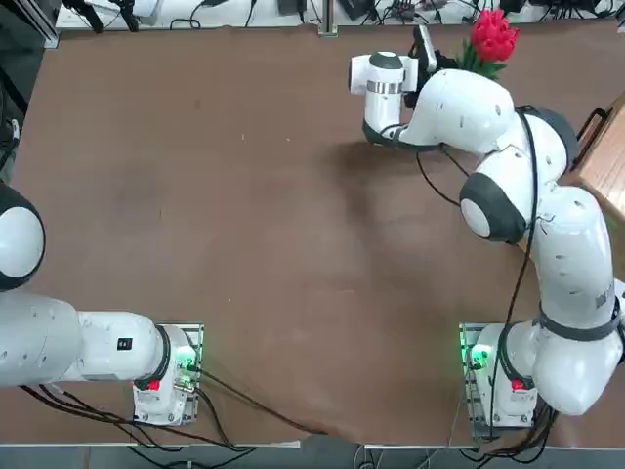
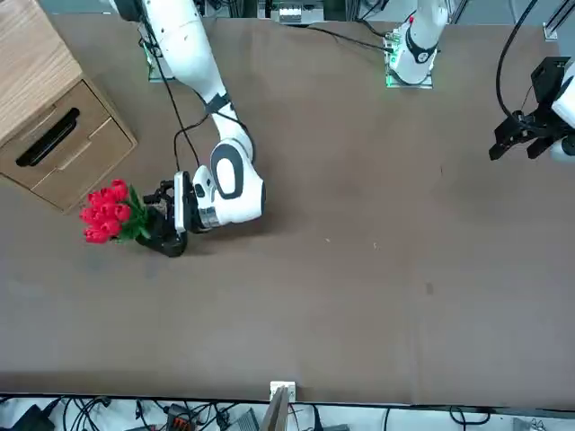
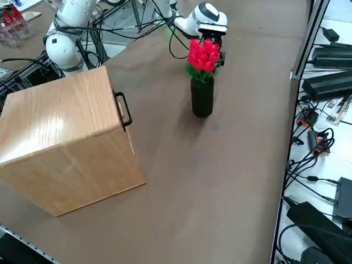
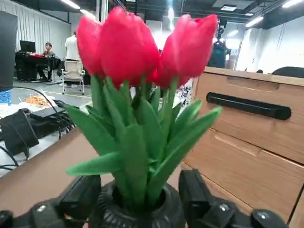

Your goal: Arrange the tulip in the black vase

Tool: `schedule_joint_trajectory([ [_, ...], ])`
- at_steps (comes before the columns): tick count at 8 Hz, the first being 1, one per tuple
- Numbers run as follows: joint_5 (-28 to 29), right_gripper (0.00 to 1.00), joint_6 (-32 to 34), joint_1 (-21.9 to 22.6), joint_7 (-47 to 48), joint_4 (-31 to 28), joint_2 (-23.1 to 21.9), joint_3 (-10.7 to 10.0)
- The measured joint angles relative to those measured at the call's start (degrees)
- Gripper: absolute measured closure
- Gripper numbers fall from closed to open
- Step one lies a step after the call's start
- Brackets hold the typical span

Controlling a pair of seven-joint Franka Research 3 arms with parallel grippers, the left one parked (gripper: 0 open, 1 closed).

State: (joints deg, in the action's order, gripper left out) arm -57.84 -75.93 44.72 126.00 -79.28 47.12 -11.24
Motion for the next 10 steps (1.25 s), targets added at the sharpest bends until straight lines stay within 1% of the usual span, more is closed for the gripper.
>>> schedule_joint_trajectory([
  [1, 1.07, 0.00, 0.32, 0.97, 0.00, 2.18, -0.14, 0.01],
  [2, 2.94, 0.00, 0.65, 1.97, -0.35, 5.60, -0.34, 0.02],
  [4, 7.94, 0.00, 1.75, 4.01, -5.15, 12.23, -1.06, 0.08],
  [7, 15.30, 0.00, 2.44, 5.64, -19.16, 17.87, -2.13, 0.09],
  [9, 19.53, 0.00, 2.44, 5.62, -31.78, 20.80, -3.66, -0.06],
  [10, 21.17, 0.00, 2.33, 5.36, -38.26, 21.93, -5.21, -0.25],
])
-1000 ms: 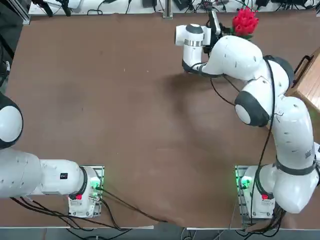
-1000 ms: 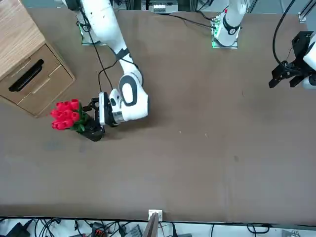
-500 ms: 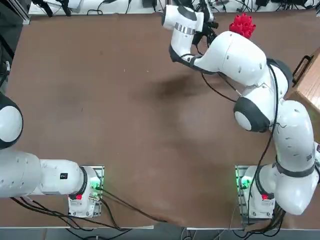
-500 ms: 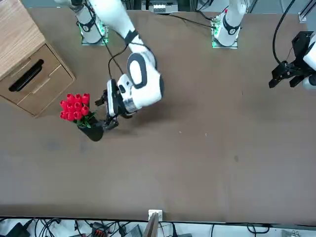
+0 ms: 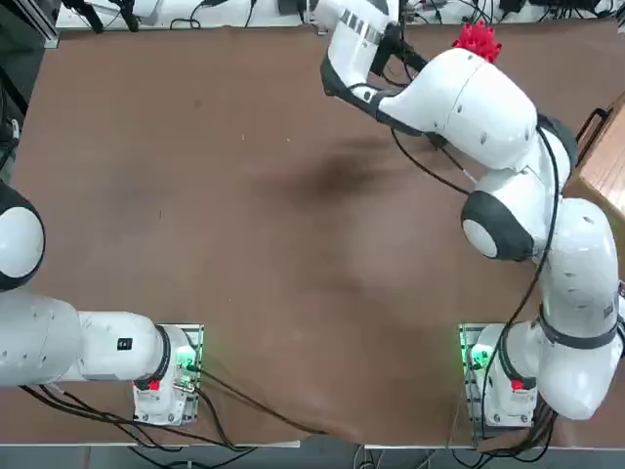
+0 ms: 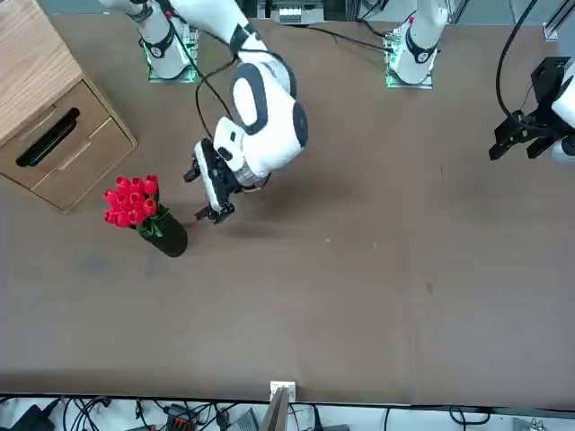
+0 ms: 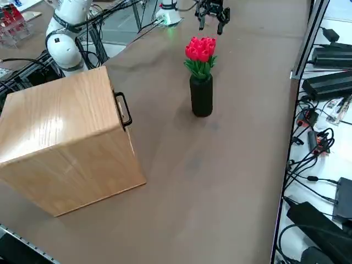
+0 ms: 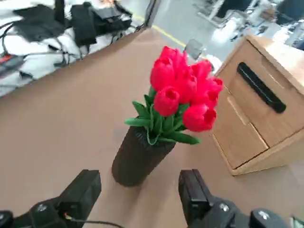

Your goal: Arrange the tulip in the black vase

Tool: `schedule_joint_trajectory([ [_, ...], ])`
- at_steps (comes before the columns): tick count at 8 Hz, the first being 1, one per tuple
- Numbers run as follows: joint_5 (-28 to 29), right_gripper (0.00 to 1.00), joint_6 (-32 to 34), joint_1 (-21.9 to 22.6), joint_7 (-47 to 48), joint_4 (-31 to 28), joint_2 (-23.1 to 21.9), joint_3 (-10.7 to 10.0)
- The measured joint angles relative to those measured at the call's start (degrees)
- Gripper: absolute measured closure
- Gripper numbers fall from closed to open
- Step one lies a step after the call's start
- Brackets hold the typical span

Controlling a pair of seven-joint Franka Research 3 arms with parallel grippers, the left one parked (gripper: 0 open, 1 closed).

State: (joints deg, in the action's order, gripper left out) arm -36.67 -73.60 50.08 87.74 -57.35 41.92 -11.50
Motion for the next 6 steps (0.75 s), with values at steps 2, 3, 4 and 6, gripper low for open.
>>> schedule_joint_trajectory([
  [2, 2.69, 0.00, -0.16, -1.66, -12.62, 1.06, -3.97, -0.18],
  [3, 4.47, 0.00, -0.78, -3.32, -18.30, 1.21, -5.80, -0.25],
  [4, 6.47, 0.00, -1.60, -5.28, -24.00, 1.26, -7.44, -0.33],
  [6, 10.19, 0.00, -1.97, -9.48, -34.01, 1.28, -10.25, -0.46],
])
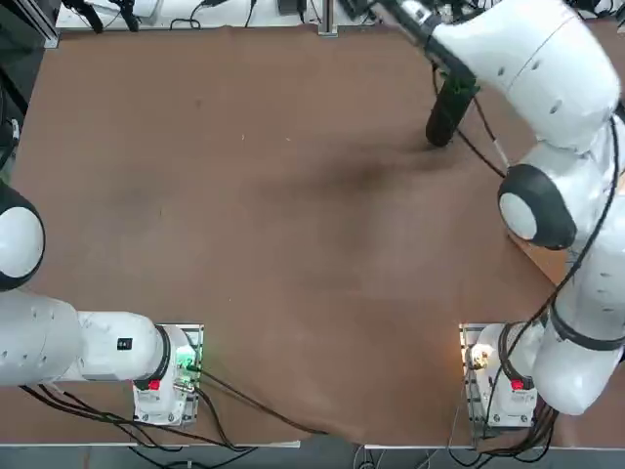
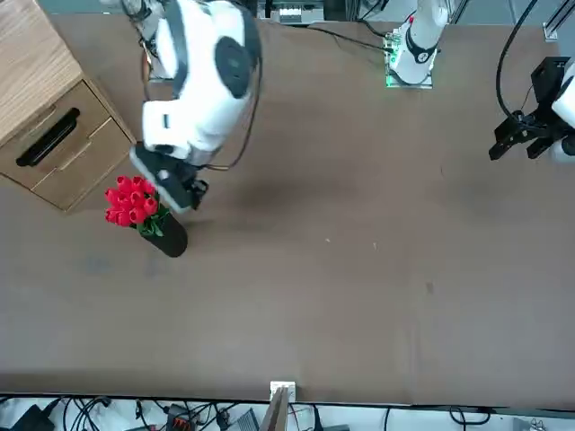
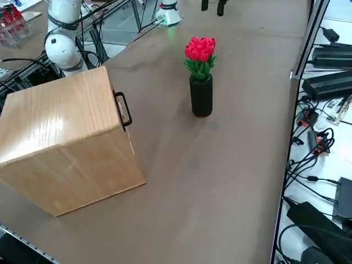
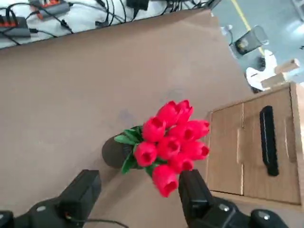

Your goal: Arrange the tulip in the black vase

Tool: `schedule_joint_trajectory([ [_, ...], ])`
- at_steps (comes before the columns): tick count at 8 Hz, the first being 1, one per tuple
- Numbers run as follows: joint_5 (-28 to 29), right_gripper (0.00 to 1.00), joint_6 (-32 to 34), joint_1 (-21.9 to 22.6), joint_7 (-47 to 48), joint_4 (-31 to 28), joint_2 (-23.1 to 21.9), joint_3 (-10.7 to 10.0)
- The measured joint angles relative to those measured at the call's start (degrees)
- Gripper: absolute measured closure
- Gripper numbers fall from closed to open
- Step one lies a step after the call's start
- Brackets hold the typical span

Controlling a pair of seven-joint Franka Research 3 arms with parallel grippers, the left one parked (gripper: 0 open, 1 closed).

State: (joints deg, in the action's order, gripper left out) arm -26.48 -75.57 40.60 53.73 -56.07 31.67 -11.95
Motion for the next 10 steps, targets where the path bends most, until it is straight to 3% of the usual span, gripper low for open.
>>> schedule_joint_trajectory([
  [3, 8.36, 0.00, -2.60, -7.68, -11.47, -0.10, -3.18, -0.13],
  [7, 13.38, 0.00, -5.85, -15.24, -27.71, -2.46, -4.55, -0.10],
  [10, 15.78, 0.00, -10.03, -20.92, -37.91, -7.49, -7.25, -0.11],
])
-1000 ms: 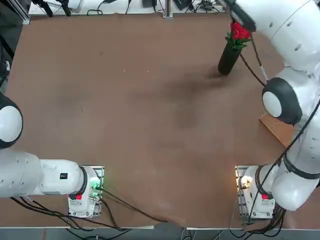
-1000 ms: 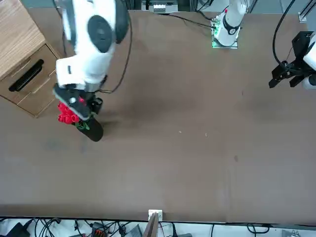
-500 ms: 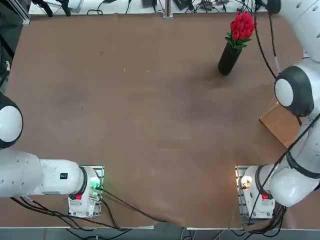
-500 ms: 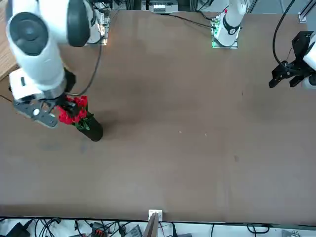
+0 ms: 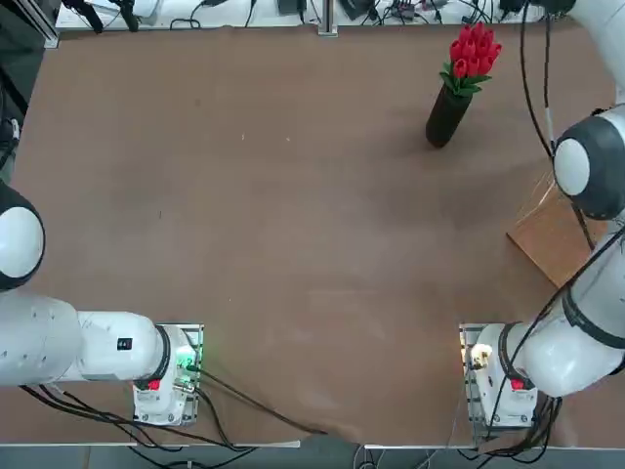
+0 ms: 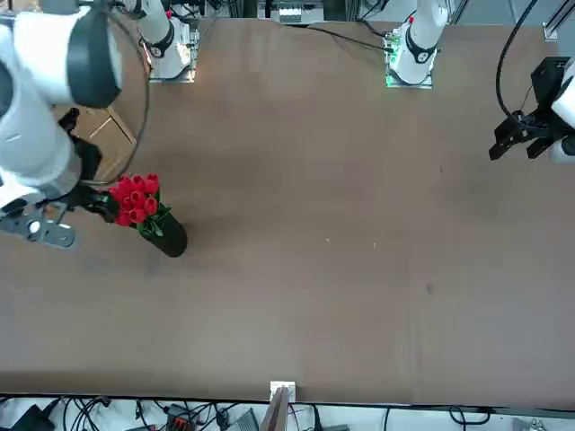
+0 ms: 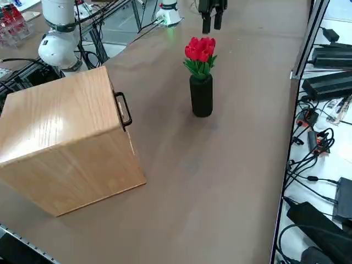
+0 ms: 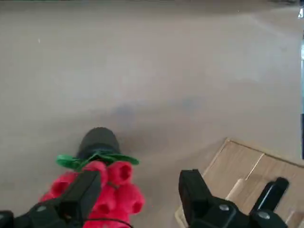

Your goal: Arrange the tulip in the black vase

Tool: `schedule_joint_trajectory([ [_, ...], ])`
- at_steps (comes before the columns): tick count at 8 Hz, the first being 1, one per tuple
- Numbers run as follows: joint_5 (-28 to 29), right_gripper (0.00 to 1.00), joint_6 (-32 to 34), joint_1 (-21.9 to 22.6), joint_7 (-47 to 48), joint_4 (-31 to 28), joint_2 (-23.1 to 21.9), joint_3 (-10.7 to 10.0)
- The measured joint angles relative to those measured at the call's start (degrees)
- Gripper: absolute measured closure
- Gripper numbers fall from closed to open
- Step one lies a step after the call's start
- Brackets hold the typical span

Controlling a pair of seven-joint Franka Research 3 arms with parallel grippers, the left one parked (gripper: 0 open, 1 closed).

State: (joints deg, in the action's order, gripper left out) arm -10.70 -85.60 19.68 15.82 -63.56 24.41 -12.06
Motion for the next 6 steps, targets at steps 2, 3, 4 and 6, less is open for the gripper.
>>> schedule_joint_trajectory([
  [2, 3.23, 0.00, -0.70, -3.40, -7.20, -1.76, -1.37, -0.03],
  [3, 5.03, 0.00, -0.81, -5.63, -10.69, -1.99, -1.82, -0.04],
  [4, 5.92, 0.00, -0.84, -7.61, -13.70, -2.11, -2.15, -0.01],
  [6, 7.97, 0.00, -1.13, -11.66, -18.63, -4.53, -3.89, 0.55],
])
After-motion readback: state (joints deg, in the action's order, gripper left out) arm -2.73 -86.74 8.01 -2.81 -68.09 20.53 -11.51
